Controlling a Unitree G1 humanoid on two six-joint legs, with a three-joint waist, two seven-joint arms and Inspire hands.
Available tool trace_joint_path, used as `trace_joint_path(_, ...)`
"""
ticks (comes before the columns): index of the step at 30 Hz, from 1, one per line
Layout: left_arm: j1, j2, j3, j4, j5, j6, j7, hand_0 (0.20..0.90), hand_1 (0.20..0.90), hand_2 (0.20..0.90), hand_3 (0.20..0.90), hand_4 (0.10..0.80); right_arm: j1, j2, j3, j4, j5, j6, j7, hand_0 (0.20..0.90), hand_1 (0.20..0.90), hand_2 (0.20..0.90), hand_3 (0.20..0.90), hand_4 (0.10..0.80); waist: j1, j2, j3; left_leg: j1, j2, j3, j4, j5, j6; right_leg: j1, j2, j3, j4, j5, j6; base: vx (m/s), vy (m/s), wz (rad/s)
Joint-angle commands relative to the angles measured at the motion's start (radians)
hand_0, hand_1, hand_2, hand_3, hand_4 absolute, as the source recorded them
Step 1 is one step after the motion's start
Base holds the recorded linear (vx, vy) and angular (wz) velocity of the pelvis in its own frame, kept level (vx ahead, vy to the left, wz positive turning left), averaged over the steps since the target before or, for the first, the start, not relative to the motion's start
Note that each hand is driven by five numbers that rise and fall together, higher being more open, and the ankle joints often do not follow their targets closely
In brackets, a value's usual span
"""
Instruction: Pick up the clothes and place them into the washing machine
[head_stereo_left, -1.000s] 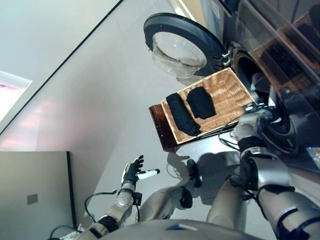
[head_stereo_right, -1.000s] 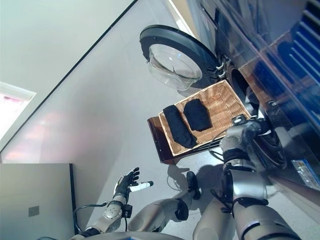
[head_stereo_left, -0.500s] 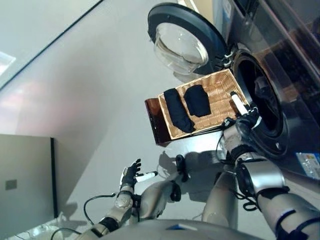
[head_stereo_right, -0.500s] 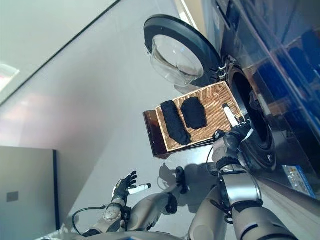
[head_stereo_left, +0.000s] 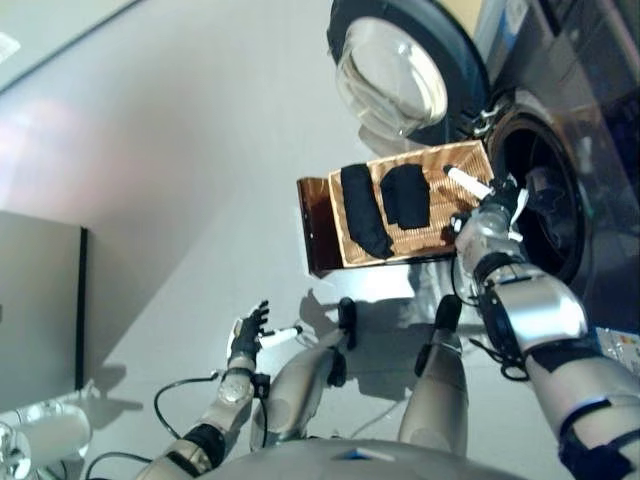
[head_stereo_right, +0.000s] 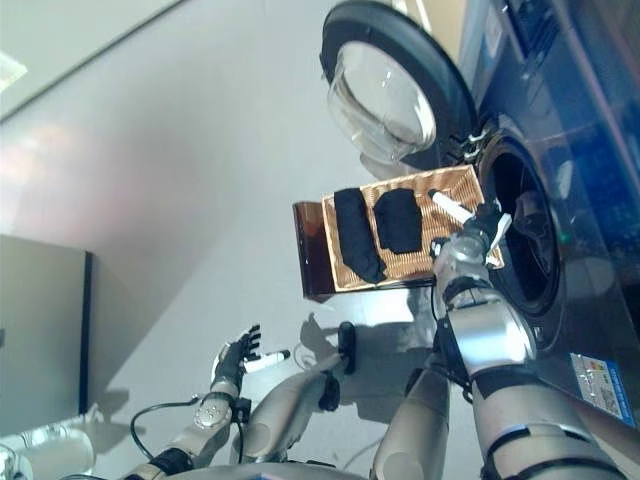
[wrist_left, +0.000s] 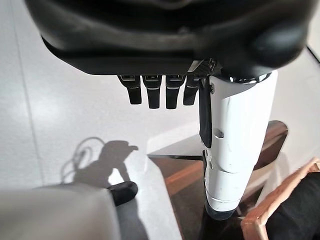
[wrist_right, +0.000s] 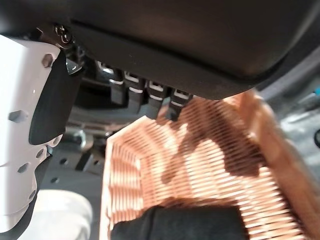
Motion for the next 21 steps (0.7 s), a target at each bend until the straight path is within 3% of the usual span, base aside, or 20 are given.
trace_joint_path(1, -0.028, 0.097, 0.065, -0.106, 0.017, -0.062, 0.058, 0.9, 0.9, 0.9, 0.9, 0.8, -0.137, -0.028, 0.091, -0.011, -0.029, -0.034, -0.02, 0.9, 0.9, 0.9, 0.9, 0.8, 0.047, -0.017, 0.033, -0.128, 0.049, -0.006, 0.148, -0.102, -0.092, 0.029, 0.037, -0.019, 0.093, -0.165, -0.039, 0.083, -0.037, 0.16)
trace_joint_path(11, -0.05, 0.152, 0.117, -0.341, 0.039, -0.093, 0.096, 0.9, 0.9, 0.9, 0.9, 0.8, -0.182, -0.031, 0.095, 0.031, -0.006, -0.029, -0.042, 0.9, 0.9, 0.9, 0.9, 0.8, 0.097, -0.04, 0.068, -0.242, 0.041, -0.032, 0.217, -0.121, -0.092, -0.055, 0.018, -0.048, 0.171, -0.2, -0.049, -0.01, -0.004, 0.17)
trace_joint_path(21, -0.087, 0.16, 0.162, -0.554, 0.064, -0.135, 0.132, 0.9, 0.9, 0.9, 0.9, 0.8, -0.254, -0.115, 0.138, 0.051, -0.028, 0.003, -0.043, 0.9, 0.9, 0.9, 0.9, 0.8, 0.149, -0.003, 0.095, -0.357, 0.012, -0.046, 0.248, -0.119, -0.089, -0.166, -0.02, -0.052, 0.234, -0.22, -0.05, -0.012, 0.027, 0.12)
